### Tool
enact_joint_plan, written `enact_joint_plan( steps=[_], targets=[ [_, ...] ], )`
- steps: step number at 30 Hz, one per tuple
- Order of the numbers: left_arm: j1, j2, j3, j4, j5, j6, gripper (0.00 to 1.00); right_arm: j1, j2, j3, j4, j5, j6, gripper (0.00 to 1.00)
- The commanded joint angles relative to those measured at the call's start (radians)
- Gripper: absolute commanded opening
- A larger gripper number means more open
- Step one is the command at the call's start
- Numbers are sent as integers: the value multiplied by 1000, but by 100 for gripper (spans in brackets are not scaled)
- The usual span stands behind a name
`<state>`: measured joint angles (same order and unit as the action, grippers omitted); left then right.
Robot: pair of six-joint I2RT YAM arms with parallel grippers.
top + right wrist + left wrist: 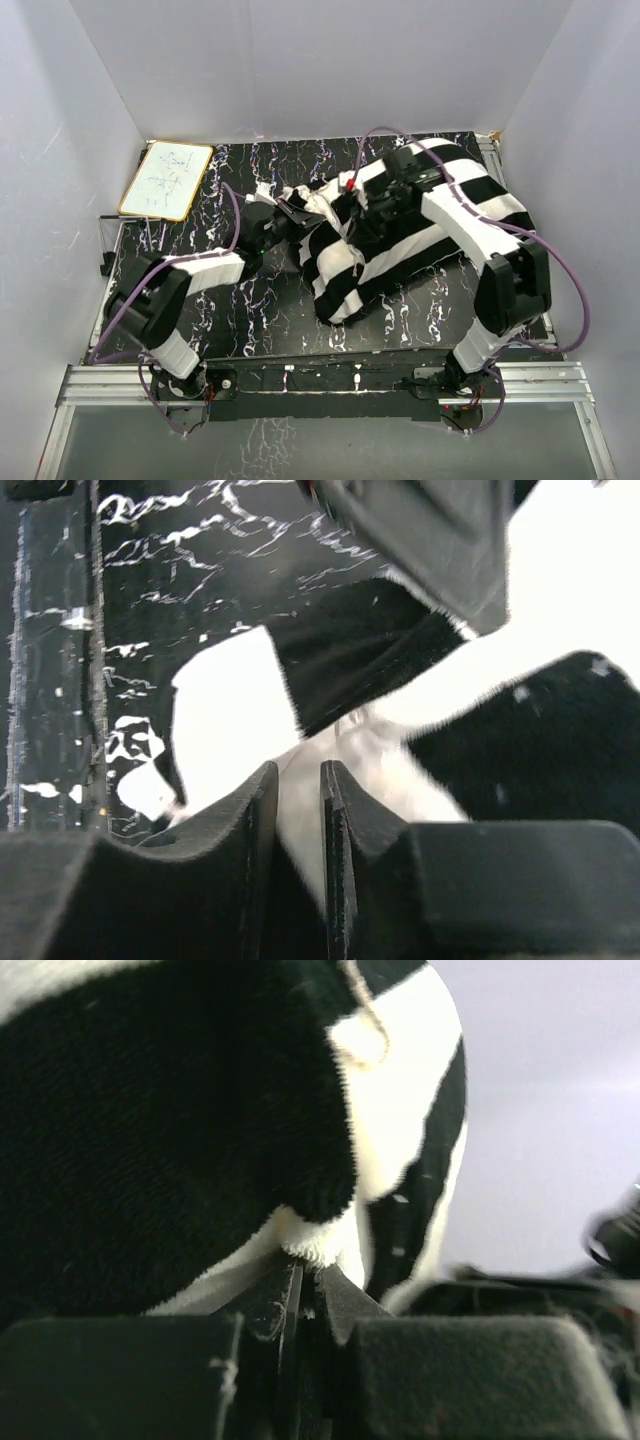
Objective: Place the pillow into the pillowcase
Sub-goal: Stuff the pillow into the pillowcase, then turn over the pillow at the center of the board.
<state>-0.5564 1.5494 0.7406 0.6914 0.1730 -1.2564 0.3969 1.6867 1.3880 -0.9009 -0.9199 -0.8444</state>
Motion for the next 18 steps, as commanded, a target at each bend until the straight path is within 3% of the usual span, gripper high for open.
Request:
enact_joint_plan(
  steps=[1, 3, 4, 7, 9, 12, 14, 17, 18],
  targets=[
    [4, 167, 103, 131, -127, -147, 0, -60, -163, 122, -54, 5, 37, 33],
    [3, 243, 212, -5, -123, -154, 0, -73, -226, 100, 27, 95, 96, 43],
    [1, 271, 260, -59, -117, -151, 14, -75, -257, 78, 70, 136, 123, 48],
    [6, 274, 328, -91, -86, -52, 68, -78, -313, 9, 139, 208, 151, 56],
    [12, 195, 293, -33, -88, 61, 95, -79, -324, -29, 137, 210, 143, 56],
    [41, -6, 194, 7, -86, 278, 97, -79, -337, -74, 95, 175, 65, 66],
    [69, -175, 114, -8, -125, 430, 97, -78, -351, -95, 63, 153, -23, 81],
    [107, -421, 33, -189, -194, 659, 97, -75, -354, -136, -6, 158, -233, 99],
    [122, -483, 24, -274, -211, 715, 97, -70, -353, -157, -24, 174, -319, 99]
  ],
)
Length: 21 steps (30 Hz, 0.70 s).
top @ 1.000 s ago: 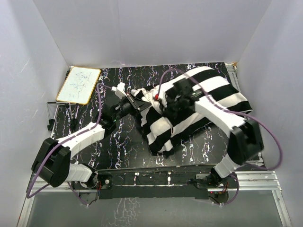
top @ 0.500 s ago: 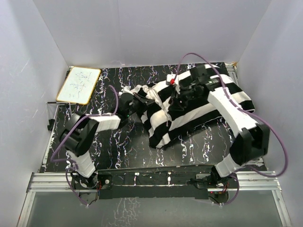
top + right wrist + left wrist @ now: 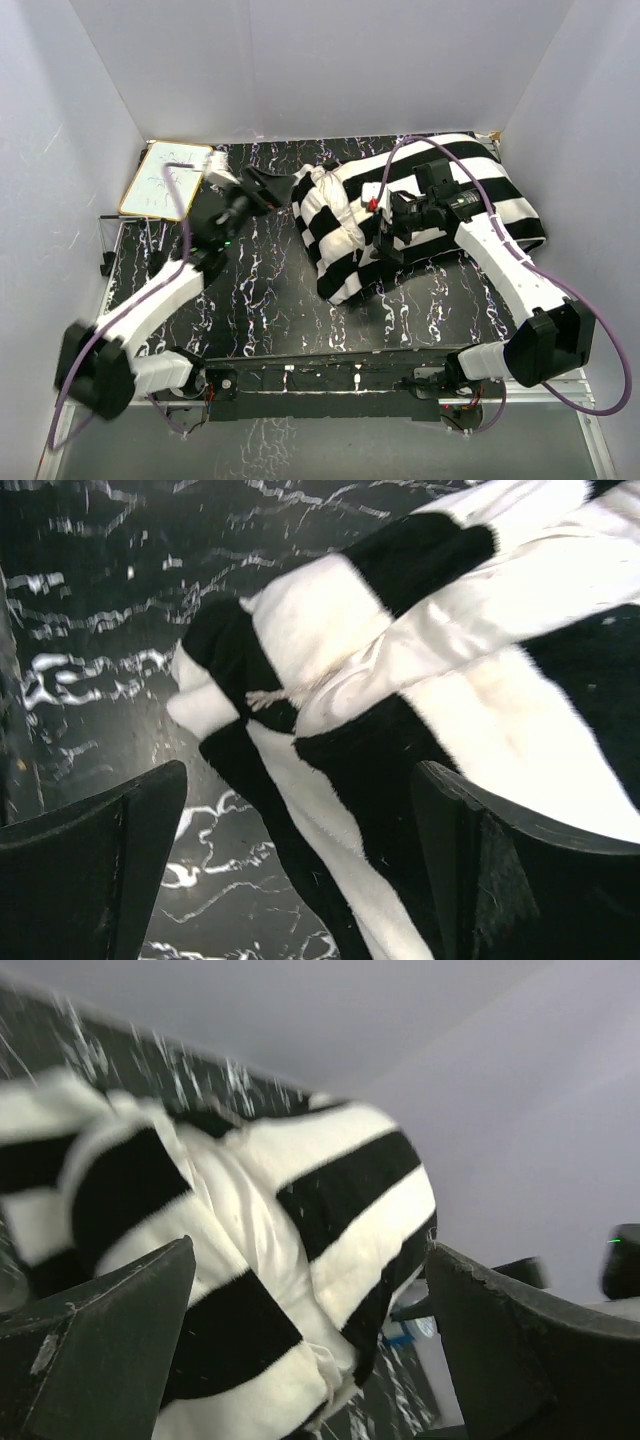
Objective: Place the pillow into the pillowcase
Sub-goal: Turn over the pillow at the center of the board.
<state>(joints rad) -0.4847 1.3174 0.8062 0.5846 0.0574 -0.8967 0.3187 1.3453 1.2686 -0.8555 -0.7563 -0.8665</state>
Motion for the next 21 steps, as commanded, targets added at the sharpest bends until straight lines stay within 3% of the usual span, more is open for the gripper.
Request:
enact_joint_plan(
  steps=[1, 5, 9, 12, 13, 15, 16, 19, 21],
  targets=[
    [63, -318, -46, -260, -109, 398, 97, 15, -12, -61, -74, 31, -381, 99],
    [74, -458, -94, -545, -128, 451, 97, 87, -2, -137, 48, 222, -413, 99],
    [74, -566, -219, -607, -58, 352, 96, 199, 41, -299, 362, 546, -356, 99],
    [74, -642, -289, -643, -45, 264, 95, 242, 128, -437, 619, 705, -339, 99],
    [74, -671, -304, -653, -50, 247, 94, 253, 167, -480, 705, 758, -328, 92],
    [75, -731, -322, -676, -63, 230, 94, 278, 254, -528, 921, 905, -269, 63],
    [74, -760, -323, -694, -73, 231, 94, 280, 292, -505, 930, 929, -248, 48],
    [74, -837, -285, -761, -108, 274, 94, 289, 279, -371, 806, 810, -161, 16],
    [74, -884, -241, -789, -118, 319, 94, 314, 229, -221, 698, 620, -98, 9]
  ],
)
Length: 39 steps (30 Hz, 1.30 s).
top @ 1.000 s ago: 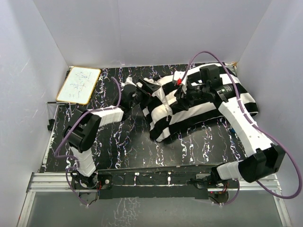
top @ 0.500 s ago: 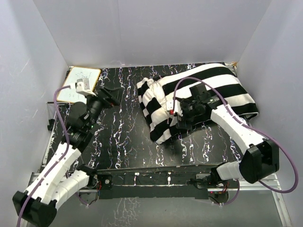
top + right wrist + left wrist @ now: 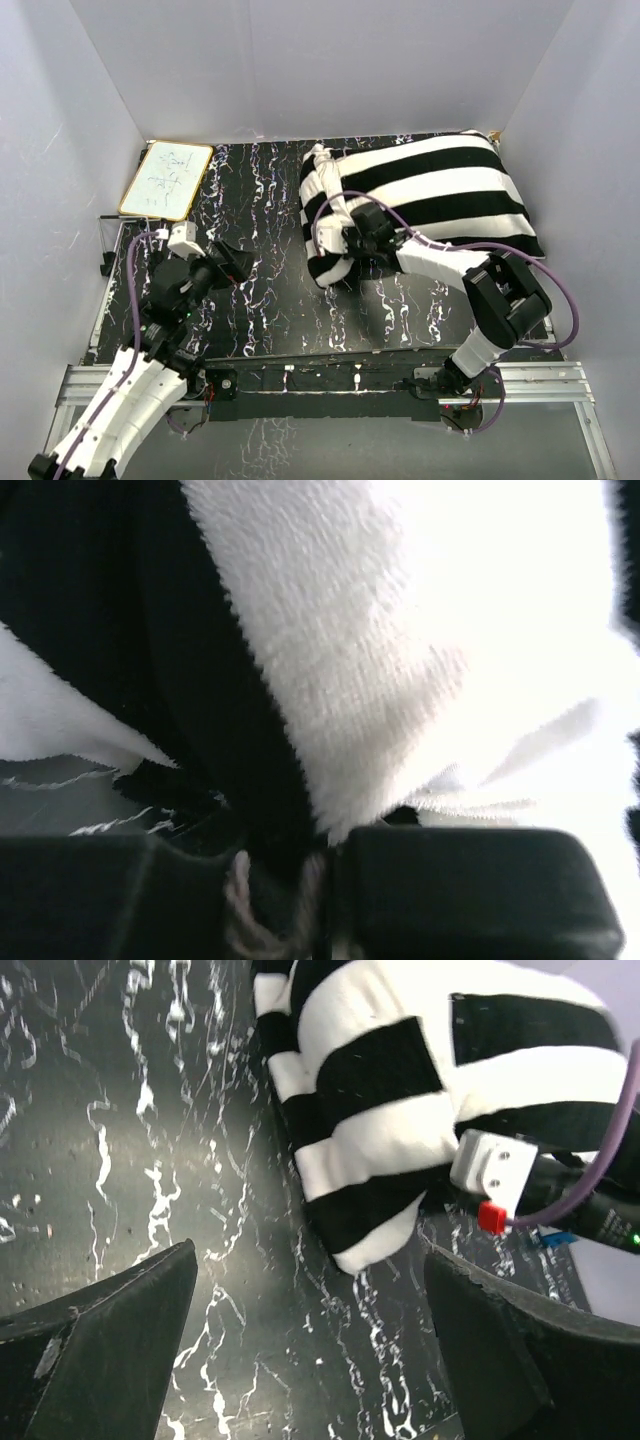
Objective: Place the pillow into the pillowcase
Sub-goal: Turn over the pillow at the center of the board.
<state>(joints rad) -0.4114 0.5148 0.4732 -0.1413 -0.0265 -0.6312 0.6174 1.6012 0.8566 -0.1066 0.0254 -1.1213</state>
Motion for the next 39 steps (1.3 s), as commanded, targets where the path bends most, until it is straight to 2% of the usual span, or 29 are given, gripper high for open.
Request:
enact_joint_plan(
  steps=[1, 4, 6, 10, 11, 13, 16, 18, 21, 23, 25, 27, 29, 30, 34, 39],
  targets=[
    [0, -103, 111, -67, -35, 76, 93, 42, -30, 298, -127, -224, 190, 8],
    [0, -166, 159, -58, -54, 128, 93, 115, 77, 733, -377, -360, 330, 8],
    [1, -194, 176, -50, -74, 148, 92, 147, 188, 1100, -497, -429, 372, 8],
    [0, -251, 172, -58, -99, 154, 91, 156, 404, 1733, -653, -558, 452, 8],
    [0, -264, 168, -65, -98, 152, 91, 155, 421, 1812, -648, -598, 472, 8],
    [0, -293, 168, -87, -107, 152, 90, 154, 369, 1809, -560, -647, 549, 8],
    [0, -335, 173, -117, -144, 165, 90, 133, 349, 1936, -525, -618, 705, 8],
    [0, -360, 169, -112, -161, 179, 90, 72, 326, 1957, -479, -560, 823, 8],
    [0, -366, 163, -91, -170, 182, 90, -77, 285, 1907, -388, -404, 1012, 8],
    [0, -347, 160, -74, -166, 175, 90, -252, 251, 1793, -344, -387, 1154, 8],
    [0, -323, 161, -63, -146, 162, 90, -475, 193, 1556, -233, -504, 1345, 8],
    [0, -300, 162, -55, -122, 156, 90, -652, 125, 1210, -111, -602, 1461, 8],
    [0, -278, 168, -53, -110, 158, 90, -713, 86, 996, -115, -578, 1344, 9],
    [0, -270, 174, -54, -109, 162, 90, -725, 68, 899, -118, -571, 1282, 14],
    [1, -216, 185, -41, -106, 183, 90, -754, -13, 608, -156, -543, 1076, 46],
    [0, -89, 181, -8, -53, 165, 91, -758, -223, 350, -200, -440, 811, 77]
  ],
)
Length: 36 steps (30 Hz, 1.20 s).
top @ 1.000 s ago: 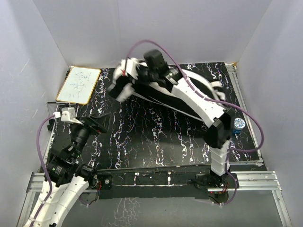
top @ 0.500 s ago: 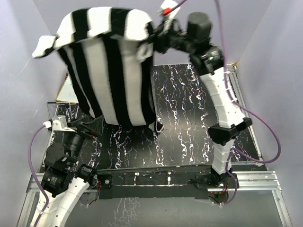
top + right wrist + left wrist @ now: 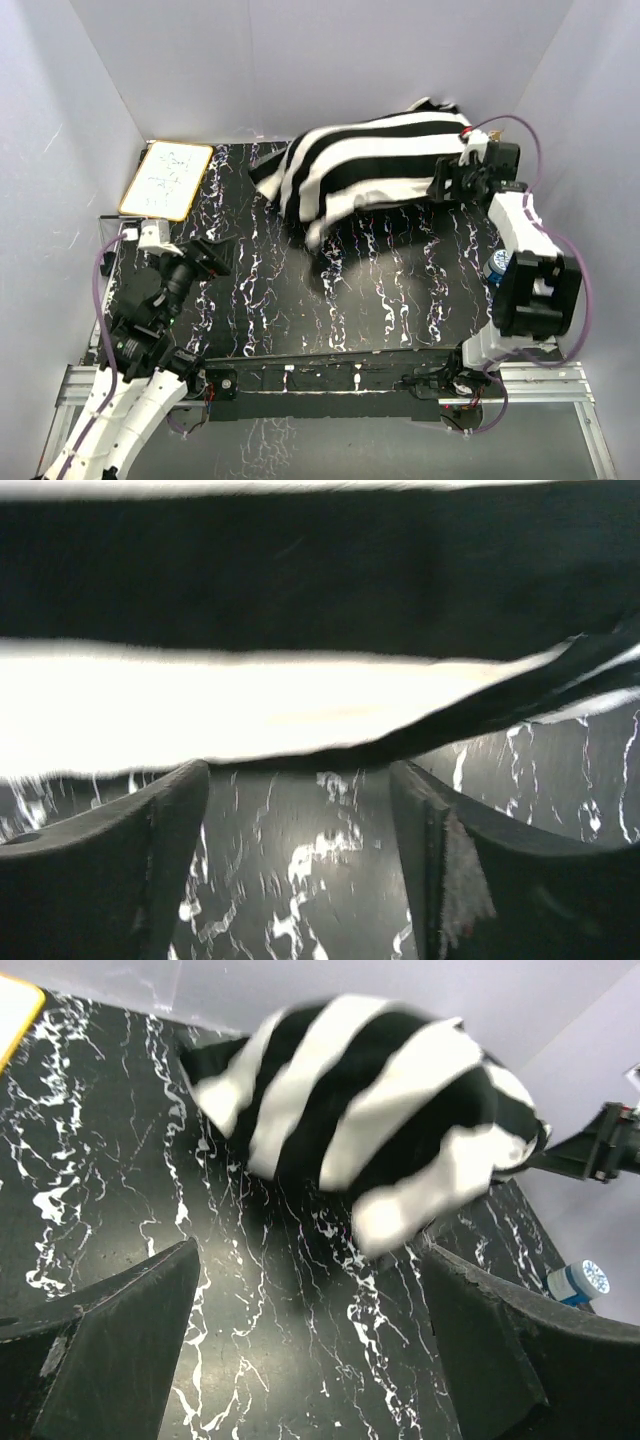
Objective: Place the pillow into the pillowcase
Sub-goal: Turn over the pillow at the center of the board, then reset both arms
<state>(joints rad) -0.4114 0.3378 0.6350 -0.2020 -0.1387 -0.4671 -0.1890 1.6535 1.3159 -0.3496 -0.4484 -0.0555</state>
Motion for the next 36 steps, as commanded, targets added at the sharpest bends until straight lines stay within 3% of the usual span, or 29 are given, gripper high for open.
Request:
enact_joint_plan(
  steps=[1, 3, 5, 7, 9, 11, 15, 18, 22, 27, 36],
  targets=[
    [0, 111, 13, 66, 77, -8, 91, 47, -324, -163, 60, 70, -284, 82],
    [0, 146, -2, 106, 108, -24, 91, 45, -413, -247, 71, 114, -329, 91],
    [0, 176, -1, 140, 133, -34, 91, 45, -467, -257, 10, 63, -386, 95],
    [0, 213, 34, 178, 163, -30, 92, 45, -466, -162, -131, -137, -493, 99],
    [1, 311, 165, 181, 213, 7, 97, 44, -443, -32, -210, -319, -519, 99],
    [1, 439, 368, 99, 267, 48, 97, 45, -405, 130, -202, -385, -406, 99],
    [0, 690, 832, -139, 384, 72, 97, 45, -288, 519, -184, -296, -108, 99],
    [0, 756, 988, -168, 465, 61, 97, 45, -269, 666, -180, -315, -24, 99],
    [0, 762, 1051, -158, 520, 31, 97, 45, -272, 768, -226, -344, 66, 99],
    [1, 719, 1045, -142, 537, 6, 97, 45, -295, 799, -249, -88, 246, 99],
    [0, 702, 1051, -179, 522, 18, 97, 44, -318, 783, -254, -24, 248, 99]
  ],
)
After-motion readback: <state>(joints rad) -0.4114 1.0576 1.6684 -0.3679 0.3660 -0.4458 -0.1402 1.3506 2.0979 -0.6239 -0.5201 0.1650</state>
